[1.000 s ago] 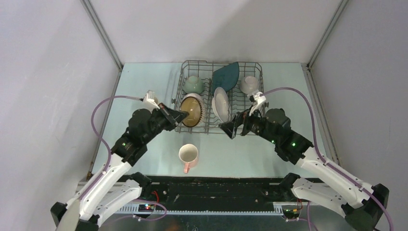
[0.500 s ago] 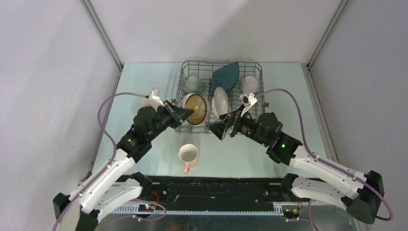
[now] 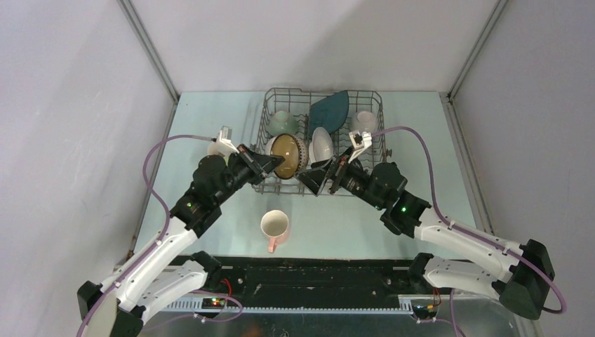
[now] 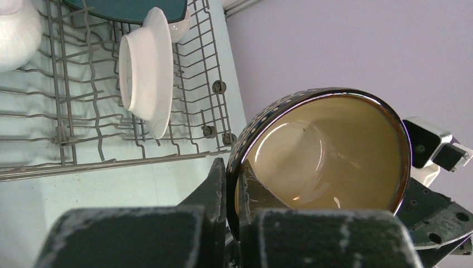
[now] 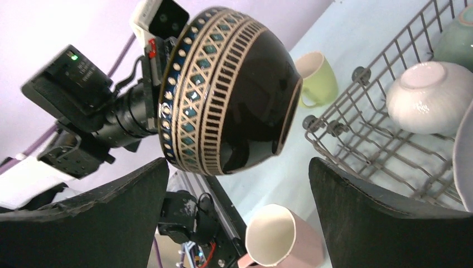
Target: Load the mixed dishes into the dish rack
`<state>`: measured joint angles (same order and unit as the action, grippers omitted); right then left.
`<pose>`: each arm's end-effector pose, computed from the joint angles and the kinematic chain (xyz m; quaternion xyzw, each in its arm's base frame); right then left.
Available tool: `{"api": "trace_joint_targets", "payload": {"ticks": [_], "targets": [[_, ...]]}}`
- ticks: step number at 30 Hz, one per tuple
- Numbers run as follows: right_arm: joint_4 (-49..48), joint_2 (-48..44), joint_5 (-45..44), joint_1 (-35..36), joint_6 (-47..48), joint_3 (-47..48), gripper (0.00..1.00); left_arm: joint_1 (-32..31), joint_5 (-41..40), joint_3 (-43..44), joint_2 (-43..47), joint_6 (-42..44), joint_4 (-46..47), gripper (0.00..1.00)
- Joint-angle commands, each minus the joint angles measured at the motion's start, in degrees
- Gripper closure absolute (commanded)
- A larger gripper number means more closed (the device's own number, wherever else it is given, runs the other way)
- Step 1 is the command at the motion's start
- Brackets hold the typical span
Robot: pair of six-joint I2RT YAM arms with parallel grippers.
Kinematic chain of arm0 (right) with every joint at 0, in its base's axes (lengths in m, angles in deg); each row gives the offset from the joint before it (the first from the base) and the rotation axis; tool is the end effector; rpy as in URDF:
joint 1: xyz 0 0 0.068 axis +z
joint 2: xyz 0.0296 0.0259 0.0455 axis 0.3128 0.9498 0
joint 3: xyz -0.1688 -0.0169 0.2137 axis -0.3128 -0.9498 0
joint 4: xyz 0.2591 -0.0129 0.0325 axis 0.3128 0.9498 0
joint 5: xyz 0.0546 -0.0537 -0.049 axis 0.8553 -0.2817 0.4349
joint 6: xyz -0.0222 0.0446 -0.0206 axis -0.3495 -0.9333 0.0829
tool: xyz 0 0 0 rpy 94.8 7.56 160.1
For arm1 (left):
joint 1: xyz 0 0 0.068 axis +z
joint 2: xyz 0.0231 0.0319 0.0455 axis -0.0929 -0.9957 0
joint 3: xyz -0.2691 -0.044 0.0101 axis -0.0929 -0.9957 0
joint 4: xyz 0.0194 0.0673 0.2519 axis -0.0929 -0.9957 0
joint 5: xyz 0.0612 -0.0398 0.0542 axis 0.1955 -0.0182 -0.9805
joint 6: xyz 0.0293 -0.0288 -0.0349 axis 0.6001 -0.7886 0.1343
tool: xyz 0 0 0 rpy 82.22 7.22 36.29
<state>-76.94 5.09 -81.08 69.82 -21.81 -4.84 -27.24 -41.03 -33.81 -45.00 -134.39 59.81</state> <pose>0.1511 0.1940 0.3343 -0.0919 0.6836 0.5345 0.4885 0.1655 -0.1100 0.3286 -0.1458 0.7384 -0.5014 0.4267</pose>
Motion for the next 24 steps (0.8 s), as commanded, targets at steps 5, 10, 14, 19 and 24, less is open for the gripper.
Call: {"api": "trace_joint_targets", "payload": {"ticks": [5,10,14,19,24], "targets": [[-8.9,1.7,-0.2,0.4,-2.4,-0.1,0.05,-0.5,2.5,1.0,1.3,-1.9,6.1,1.00],[-10.8,3.2,-0.5,1.0,-2.9,-0.1,0.08,-0.6,2.9,0.6,1.6,-2.0,6.0,1.00],[-11.3,3.8,-1.9,1.8,-2.3,-0.1,0.12,-0.8,3.2,0.0,1.8,-2.1,6.1,1.00],[-11.0,3.5,-3.5,2.7,-0.5,-0.1,0.32,-1.0,3.3,-0.6,1.8,-1.9,6.7,1.00],[-10.2,2.8,-3.6,2.7,0.1,-0.1,0.77,-1.3,3.5,-1.0,1.8,-1.0,7.4,0.97]]}}
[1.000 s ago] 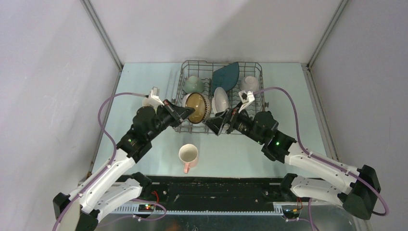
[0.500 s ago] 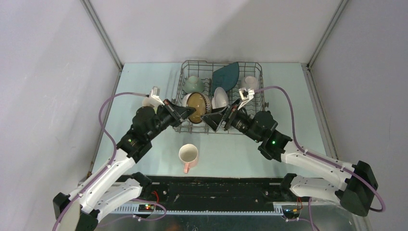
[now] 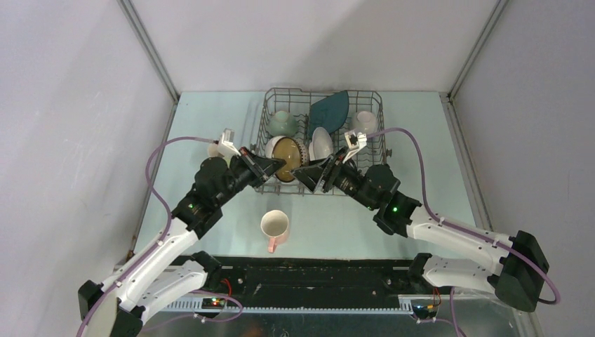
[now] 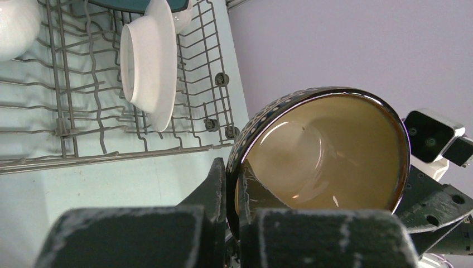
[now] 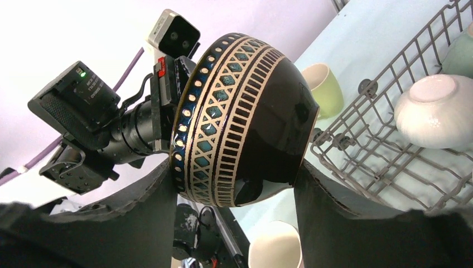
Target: Load the mixed dishes into the dish rack
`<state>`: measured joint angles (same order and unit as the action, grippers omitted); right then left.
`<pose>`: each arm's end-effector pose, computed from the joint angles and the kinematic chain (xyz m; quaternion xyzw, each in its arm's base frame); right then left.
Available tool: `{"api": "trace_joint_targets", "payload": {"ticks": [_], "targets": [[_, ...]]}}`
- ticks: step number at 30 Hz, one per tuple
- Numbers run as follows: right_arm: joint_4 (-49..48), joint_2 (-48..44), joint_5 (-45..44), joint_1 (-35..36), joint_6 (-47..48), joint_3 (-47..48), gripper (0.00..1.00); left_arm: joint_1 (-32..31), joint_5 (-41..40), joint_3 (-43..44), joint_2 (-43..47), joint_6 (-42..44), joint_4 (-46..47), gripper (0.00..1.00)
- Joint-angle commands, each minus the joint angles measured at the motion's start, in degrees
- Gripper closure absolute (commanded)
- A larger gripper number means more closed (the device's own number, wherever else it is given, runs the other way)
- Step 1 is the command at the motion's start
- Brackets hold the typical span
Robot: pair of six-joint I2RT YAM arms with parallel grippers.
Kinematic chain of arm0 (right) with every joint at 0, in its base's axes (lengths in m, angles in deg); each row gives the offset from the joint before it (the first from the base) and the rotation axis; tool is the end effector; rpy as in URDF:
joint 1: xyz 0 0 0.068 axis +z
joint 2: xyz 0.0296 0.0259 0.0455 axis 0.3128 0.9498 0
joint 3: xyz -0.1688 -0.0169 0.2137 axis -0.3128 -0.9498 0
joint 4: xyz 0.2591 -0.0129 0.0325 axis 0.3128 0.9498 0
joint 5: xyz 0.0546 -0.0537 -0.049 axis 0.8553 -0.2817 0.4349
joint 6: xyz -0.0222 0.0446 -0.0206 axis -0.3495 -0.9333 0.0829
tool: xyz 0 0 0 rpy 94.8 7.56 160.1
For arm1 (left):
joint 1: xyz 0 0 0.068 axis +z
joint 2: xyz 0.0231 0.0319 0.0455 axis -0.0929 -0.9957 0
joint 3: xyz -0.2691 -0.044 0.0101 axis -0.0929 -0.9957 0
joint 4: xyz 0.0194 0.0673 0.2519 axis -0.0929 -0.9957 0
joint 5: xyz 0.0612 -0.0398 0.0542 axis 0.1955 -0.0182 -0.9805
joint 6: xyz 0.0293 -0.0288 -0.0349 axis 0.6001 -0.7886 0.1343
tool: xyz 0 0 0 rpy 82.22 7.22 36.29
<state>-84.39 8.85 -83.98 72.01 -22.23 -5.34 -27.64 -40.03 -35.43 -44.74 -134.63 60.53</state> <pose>0.1529 0.2092 0.3301 -0.0820 0.6642 0.5476 0.5021 0.1641 -0.1115 0.3207 -0.1402 0.7431 -0.5052 0.4159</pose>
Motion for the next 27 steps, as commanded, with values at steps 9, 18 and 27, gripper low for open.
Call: {"api": "trace_joint_targets", "payload": {"ticks": [9,18,27], "targets": [[-0.7,-2.2,-3.6,0.6,1.5,0.4,0.91,-1.0,0.9,0.1,2.2,-0.1,6.1,0.70],[2.0,-3.4,-8.0,0.6,2.3,0.4,0.97,-1.0,-0.7,0.4,2.0,0.4,4.6,0.52],[4.8,-5.5,-12.0,0.4,4.6,0.4,1.00,-1.0,-0.9,1.0,1.5,0.7,3.3,0.31]]}}
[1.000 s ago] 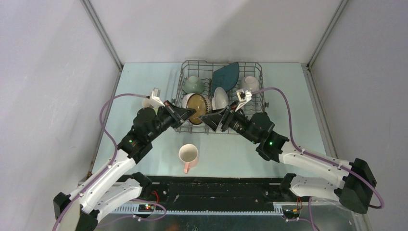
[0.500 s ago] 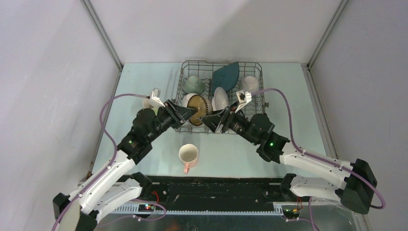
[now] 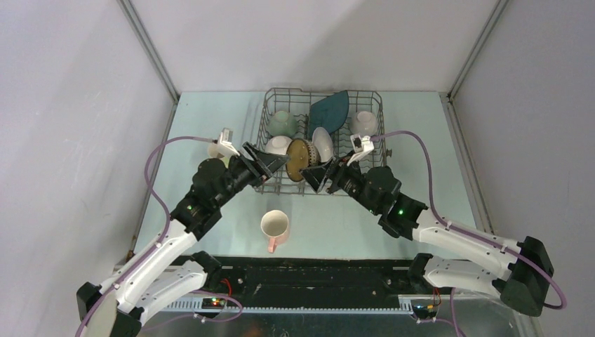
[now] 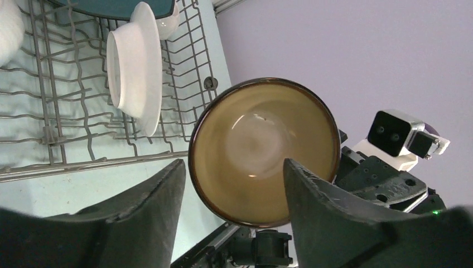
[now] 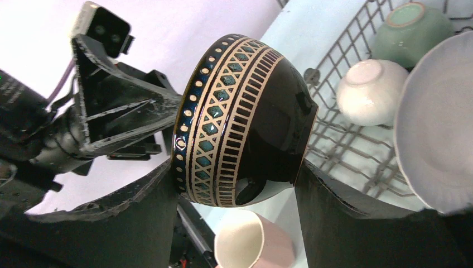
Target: Load the mixed dishes into the dish rack
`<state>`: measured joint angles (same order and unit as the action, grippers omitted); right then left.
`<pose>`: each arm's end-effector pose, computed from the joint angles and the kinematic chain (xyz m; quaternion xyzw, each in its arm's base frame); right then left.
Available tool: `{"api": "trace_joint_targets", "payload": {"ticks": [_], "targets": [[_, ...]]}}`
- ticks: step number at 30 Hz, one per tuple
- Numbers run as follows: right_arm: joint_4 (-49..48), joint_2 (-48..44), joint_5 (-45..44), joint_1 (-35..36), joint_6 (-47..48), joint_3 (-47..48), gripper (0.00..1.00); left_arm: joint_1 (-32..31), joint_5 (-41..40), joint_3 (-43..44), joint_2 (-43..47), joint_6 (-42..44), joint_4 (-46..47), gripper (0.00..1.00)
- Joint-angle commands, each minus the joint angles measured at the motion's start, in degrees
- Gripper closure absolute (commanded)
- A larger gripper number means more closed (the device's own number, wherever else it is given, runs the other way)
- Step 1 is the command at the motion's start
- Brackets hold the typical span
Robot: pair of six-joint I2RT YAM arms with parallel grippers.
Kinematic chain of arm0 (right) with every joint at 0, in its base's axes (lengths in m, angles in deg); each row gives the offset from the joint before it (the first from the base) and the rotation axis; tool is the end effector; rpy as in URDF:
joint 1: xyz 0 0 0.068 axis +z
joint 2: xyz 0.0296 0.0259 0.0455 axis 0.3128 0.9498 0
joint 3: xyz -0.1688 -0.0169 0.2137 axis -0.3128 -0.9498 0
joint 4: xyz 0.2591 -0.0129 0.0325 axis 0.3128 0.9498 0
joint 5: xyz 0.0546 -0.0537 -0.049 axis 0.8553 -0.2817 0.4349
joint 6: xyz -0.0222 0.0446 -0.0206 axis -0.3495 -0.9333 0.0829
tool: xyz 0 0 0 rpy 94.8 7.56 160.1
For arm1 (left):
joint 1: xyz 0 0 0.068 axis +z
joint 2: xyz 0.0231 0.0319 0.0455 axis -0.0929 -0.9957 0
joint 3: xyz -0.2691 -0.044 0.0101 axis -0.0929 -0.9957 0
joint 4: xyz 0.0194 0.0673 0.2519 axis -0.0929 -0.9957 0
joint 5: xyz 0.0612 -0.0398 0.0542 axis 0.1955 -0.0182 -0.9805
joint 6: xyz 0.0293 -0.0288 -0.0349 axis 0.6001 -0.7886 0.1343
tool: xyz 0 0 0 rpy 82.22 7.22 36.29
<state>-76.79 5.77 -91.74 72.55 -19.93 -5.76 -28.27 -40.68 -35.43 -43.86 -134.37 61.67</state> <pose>0.1484 0.1989 0.3255 -0.0547 0.6986 0.4849 0.5233 0.1607 -0.1114 0.3256 -0.1347 0.7324 -0.5129 0.4270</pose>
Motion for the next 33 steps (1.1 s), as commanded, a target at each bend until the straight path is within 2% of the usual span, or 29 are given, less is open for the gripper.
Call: {"api": "trace_joint_targets", "payload": {"ticks": [1,5,9,12,14,18,22,26,29,33], "targets": [[-2.4,-2.7,-4.6,-0.3,2.5,0.8,1.00,-0.4,-0.3,1.3,0.4,0.7,1.9,0.29],[-0.5,-3.7,-5.4,-1.5,3.2,0.8,1.00,-0.3,-1.5,2.1,0.4,1.5,-0.6,0.23],[3.6,-6.0,-5.9,-4.3,5.2,0.8,1.00,-0.3,-2.8,2.9,1.5,3.1,-3.9,0.22],[9.5,-8.7,-4.5,-9.3,8.9,0.9,1.00,-0.3,-5.0,4.0,3.2,5.6,-6.8,0.22],[14.9,-11.0,0.3,-14.2,11.3,2.0,1.00,-0.3,-6.7,4.8,4.5,7.5,-9.2,0.22],[25.4,-12.2,9.2,-21.5,23.0,4.3,1.00,-0.3,-9.8,6.2,6.6,11.7,-12.9,0.16],[30.9,-11.7,2.6,-22.1,34.9,5.2,1.00,-0.1,-13.4,9.3,8.2,16.3,-17.4,0.09],[35.4,-7.9,1.7,-22.1,52.2,5.8,1.00,0.3,-17.4,12.7,9.1,20.8,-22.9,0.07],[34.2,-4.3,-2.7,-22.2,58.2,6.4,1.00,0.4,-19.5,13.9,9.9,24.3,-25.8,0.07],[29.5,1.7,-3.7,-23.4,65.3,7.4,1.00,0.4,-20.7,14.4,11.2,28.4,-28.5,0.05]]}}
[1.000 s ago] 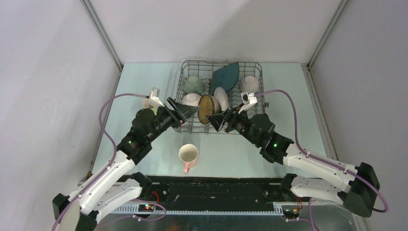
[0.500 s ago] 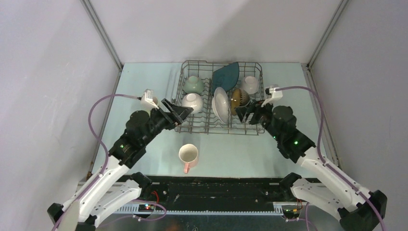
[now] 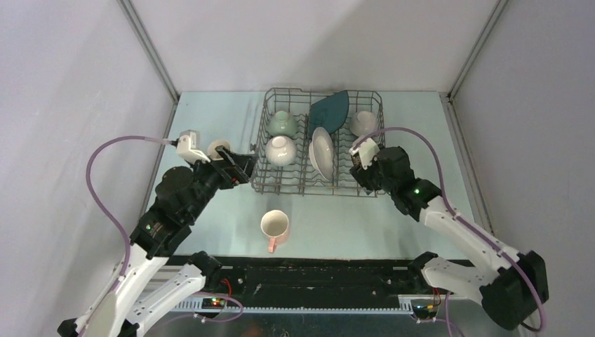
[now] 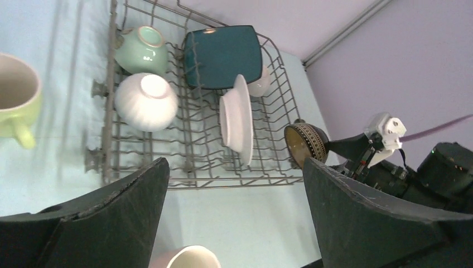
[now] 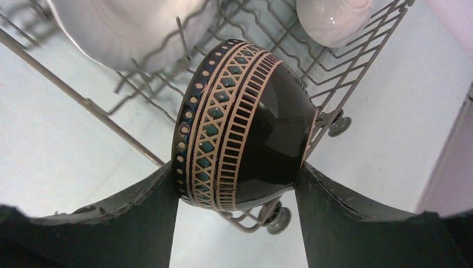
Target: Load the mixed dishes into the dish rack
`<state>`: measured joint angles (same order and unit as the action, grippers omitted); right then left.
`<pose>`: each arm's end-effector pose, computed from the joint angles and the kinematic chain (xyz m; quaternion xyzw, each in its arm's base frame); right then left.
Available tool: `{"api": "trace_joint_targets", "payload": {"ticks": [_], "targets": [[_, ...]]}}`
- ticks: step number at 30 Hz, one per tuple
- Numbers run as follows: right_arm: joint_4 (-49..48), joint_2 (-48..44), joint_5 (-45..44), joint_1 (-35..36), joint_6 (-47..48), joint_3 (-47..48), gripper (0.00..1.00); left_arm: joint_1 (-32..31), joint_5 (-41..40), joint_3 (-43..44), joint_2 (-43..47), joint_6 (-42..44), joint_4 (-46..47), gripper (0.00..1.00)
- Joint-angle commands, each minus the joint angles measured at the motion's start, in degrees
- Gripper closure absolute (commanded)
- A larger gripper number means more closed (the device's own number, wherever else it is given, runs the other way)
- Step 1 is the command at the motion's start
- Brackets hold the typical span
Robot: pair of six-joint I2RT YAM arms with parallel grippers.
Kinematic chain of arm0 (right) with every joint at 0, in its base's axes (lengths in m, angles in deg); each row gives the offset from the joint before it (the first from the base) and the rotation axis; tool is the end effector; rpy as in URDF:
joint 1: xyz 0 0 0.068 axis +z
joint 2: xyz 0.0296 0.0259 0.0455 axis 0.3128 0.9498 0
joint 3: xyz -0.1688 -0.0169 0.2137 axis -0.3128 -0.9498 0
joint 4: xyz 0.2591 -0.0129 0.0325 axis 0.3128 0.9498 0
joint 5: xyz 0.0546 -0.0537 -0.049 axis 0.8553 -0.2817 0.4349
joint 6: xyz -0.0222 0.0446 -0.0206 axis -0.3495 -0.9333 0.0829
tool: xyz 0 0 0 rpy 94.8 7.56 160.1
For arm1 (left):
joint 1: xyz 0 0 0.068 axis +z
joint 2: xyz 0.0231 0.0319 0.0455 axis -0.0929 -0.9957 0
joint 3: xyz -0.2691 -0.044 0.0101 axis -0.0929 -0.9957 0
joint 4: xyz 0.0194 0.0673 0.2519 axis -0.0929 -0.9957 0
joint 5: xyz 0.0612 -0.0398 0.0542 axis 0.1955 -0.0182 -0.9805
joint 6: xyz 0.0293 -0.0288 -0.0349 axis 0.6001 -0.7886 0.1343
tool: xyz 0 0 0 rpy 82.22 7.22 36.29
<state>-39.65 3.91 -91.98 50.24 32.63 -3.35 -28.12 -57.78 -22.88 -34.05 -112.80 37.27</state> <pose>0.1932 0.1153 0.2803 -0.3149 0.8139 0.0198 0.4879 0.1148 -0.0677 0.3803 -0.0948 0.7498 -0.3234 0.5694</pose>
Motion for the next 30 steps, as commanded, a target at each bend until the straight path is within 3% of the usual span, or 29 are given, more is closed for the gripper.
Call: {"api": "trace_joint_targets", "payload": {"ticks": [1,6,11,17,30], "targets": [[-7.7,4.2,-3.2,-1.2,14.1,5.5,1.00,0.2,-3.8,1.8,1.7,7.1,-4.7,0.05],[-8.9,6.3,-0.9,-2.9,18.0,6.5,1.00,0.3,-4.1,0.0,4.8,9.9,-5.3,0.04],[-7.4,8.1,5.3,-4.6,23.8,6.5,1.00,0.3,0.8,1.1,5.7,15.0,-6.8,0.01],[-9.9,14.1,-0.5,-5.1,27.4,7.8,1.00,0.2,-1.0,4.5,4.5,20.8,-11.8,0.00],[-5.6,24.6,-1.4,-5.6,41.0,13.2,1.00,0.2,-2.0,3.1,4.0,24.1,-11.4,0.00]]}}
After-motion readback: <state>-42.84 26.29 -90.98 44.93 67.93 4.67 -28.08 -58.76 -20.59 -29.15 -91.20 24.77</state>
